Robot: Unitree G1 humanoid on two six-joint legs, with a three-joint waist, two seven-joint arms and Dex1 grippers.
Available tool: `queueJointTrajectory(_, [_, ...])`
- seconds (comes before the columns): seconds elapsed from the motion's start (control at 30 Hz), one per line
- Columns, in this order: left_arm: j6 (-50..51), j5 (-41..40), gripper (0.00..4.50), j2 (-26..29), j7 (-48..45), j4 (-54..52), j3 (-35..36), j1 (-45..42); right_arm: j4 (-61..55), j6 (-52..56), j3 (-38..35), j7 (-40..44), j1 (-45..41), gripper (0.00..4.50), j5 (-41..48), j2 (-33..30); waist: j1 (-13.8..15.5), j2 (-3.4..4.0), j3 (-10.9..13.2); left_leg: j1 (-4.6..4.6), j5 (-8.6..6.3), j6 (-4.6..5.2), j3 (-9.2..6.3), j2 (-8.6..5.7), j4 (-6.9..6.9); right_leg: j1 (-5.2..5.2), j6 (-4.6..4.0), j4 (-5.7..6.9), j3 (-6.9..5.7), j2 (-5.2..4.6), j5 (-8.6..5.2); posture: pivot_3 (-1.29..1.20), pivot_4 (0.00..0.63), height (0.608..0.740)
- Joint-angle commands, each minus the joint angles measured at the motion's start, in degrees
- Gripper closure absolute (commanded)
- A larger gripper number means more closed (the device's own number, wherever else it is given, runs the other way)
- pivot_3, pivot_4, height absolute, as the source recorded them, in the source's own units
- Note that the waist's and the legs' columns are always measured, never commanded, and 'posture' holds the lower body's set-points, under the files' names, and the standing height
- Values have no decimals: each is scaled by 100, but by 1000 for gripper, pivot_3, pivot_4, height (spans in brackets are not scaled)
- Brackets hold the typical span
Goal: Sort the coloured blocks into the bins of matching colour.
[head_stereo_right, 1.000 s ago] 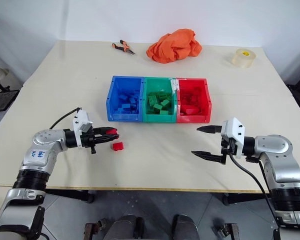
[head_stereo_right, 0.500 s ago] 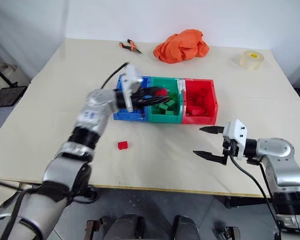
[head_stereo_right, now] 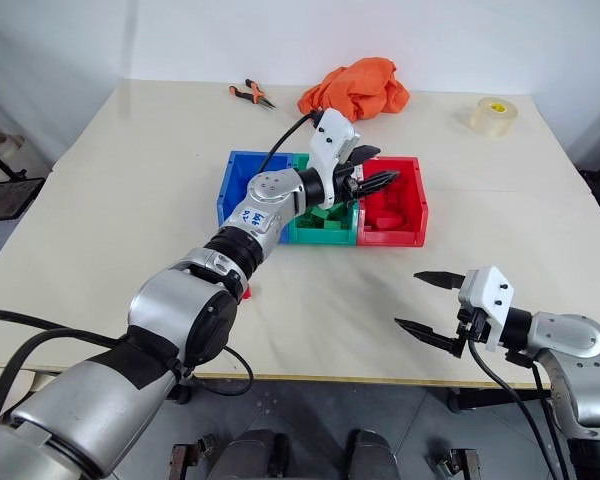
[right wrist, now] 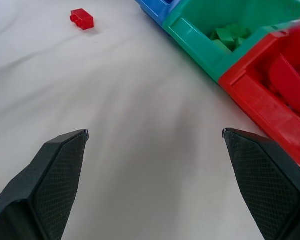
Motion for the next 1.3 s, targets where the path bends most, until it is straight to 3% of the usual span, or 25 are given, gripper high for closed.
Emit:
queueJointTrajectory(0.03, [-244,42,657,5,-127,-68,137,-60,-130,5,-117,-37,-123,0,140,-40,1,0,0,0,0,0,-1,0,0,0,0,0,-1,1,0,0,150,740])
queueJointTrajectory(0.27, [-301,1,657,453,-804,-243,250,36,319,-68,157,182,-736,0,77,-46,-9,0,0,0,0,0,-1,-1,2,-2,0,2,-1,1,0,0,150,740])
queueJointTrajectory(0.43, [-172,-41,657,1277,-2229,-781,136,573,599,-171,316,418,-999,0,68,-30,-28,3,-2,1,1,0,3,-3,2,-5,0,7,1,2,0,0,150,740])
queueJointTrajectory(0.57, [267,-192,657,2120,-3036,-1882,110,1457,929,-246,489,608,-1350,0,23,-19,-57,3,-2,0,1,-1,4,1,4,-11,0,12,2,4,0,0,150,740])
queueJointTrajectory(0.73, [1587,-680,657,3325,-3951,-4406,113,3216,1306,-351,686,855,-1726,0,-39,22,-92,4,-2,-1,1,-1,0,32,6,-13,-1,22,5,6,0,0,150,740])
queueJointTrajectory(0.93, [2574,-1254,657,4255,-3912,-6091,537,4617,1528,-435,799,1036,-1898,0,-56,77,-20,4,-2,-2,0,0,-26,32,17,4,-1,20,6,2,0,0,150,740])
queueJointTrajectory(1.03, [2796,-1534,657,4685,-3912,-6840,990,5769,1578,-449,809,1154,-1899,0,-24,67,-61,9,-4,4,-3,-2,-27,32,10,5,-1,17,10,0,0,0,150,740])
queueJointTrajectory(1.13, [2837,-1700,657,4830,-3801,-7265,1213,6431,1624,-464,796,1223,-1907,0,-12,55,-122,13,-4,10,-5,-6,-28,37,0,4,-3,20,9,4,0,0,150,740])
queueJointTrajectory(1.3, [2731,-1731,657,4766,-3595,-7441,1133,6660,1650,-444,803,1261,-1961,0,-27,64,-54,16,-3,9,-5,-6,-31,37,11,12,-5,16,15,-2,-2,0,150,740])
